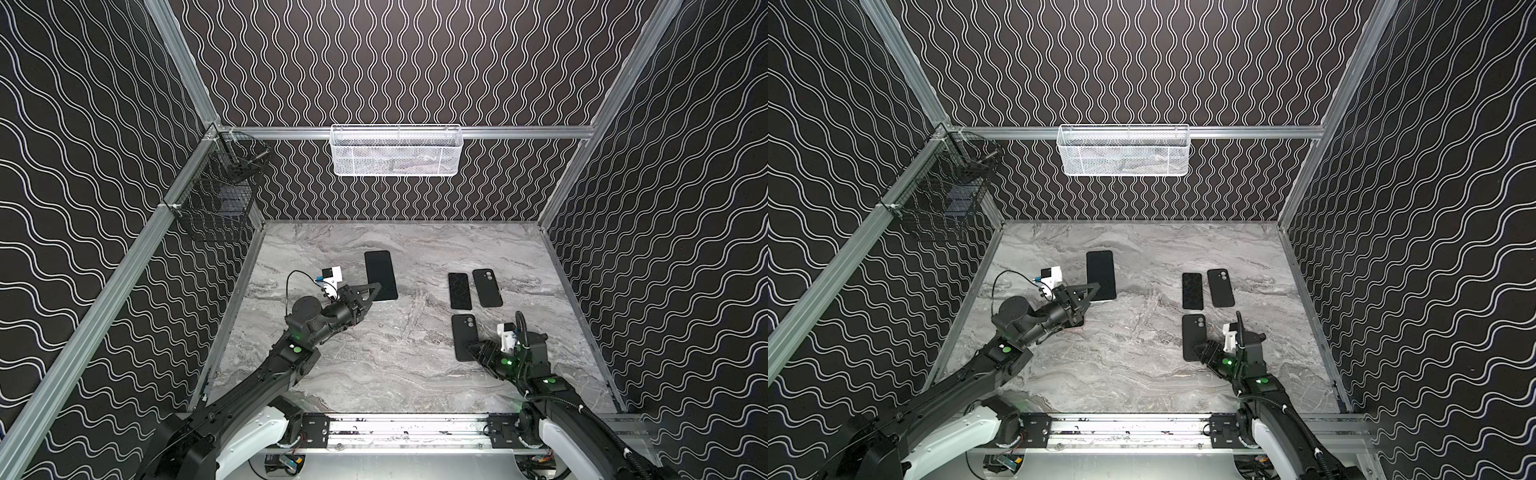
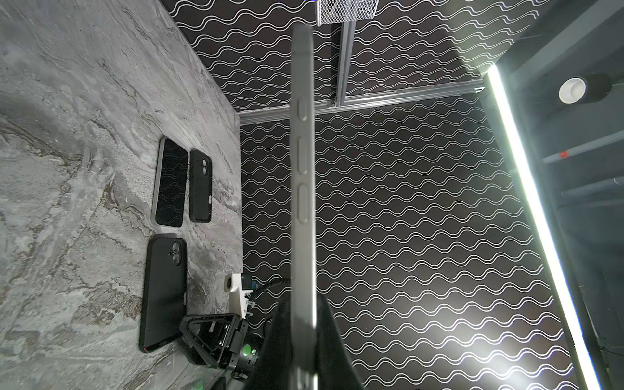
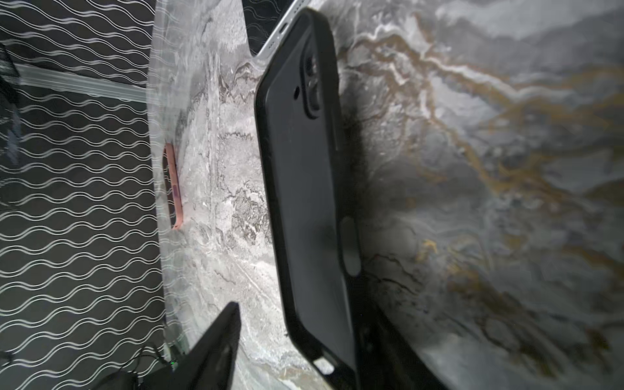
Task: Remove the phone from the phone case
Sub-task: 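Lower the black case onto the table with the right gripper and release it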
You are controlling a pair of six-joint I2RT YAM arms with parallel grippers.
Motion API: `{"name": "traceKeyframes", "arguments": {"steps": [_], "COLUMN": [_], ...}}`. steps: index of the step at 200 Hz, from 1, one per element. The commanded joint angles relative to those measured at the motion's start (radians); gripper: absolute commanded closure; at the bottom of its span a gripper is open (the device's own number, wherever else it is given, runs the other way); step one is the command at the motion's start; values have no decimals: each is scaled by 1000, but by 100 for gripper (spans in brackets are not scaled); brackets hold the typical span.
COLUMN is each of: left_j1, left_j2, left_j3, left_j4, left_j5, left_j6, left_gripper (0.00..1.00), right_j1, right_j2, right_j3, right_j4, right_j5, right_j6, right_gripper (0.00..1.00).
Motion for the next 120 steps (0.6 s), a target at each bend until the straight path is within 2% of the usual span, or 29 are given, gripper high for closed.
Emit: {"name": "traceKeyframes", "arguments": {"steps": [1, 60, 120], "left_j1": [2, 2, 1], "left_j2": [-8, -42, -55], "left_j3": [-2, -1, -13], "left_j4": [48, -9, -25], "left_j5": [-4, -18, -24], "left_j6": [14, 36, 44], "left_gripper": [100, 100, 100], "right_j1": [25, 80, 166], "right_j2": [5, -11, -21], "right_j3": [16, 66, 107], "right_j4": [-80, -164, -247], "right_j5": [133, 257, 354], "right_j6": [3, 25, 63], "right_gripper": [37, 33, 32]}}
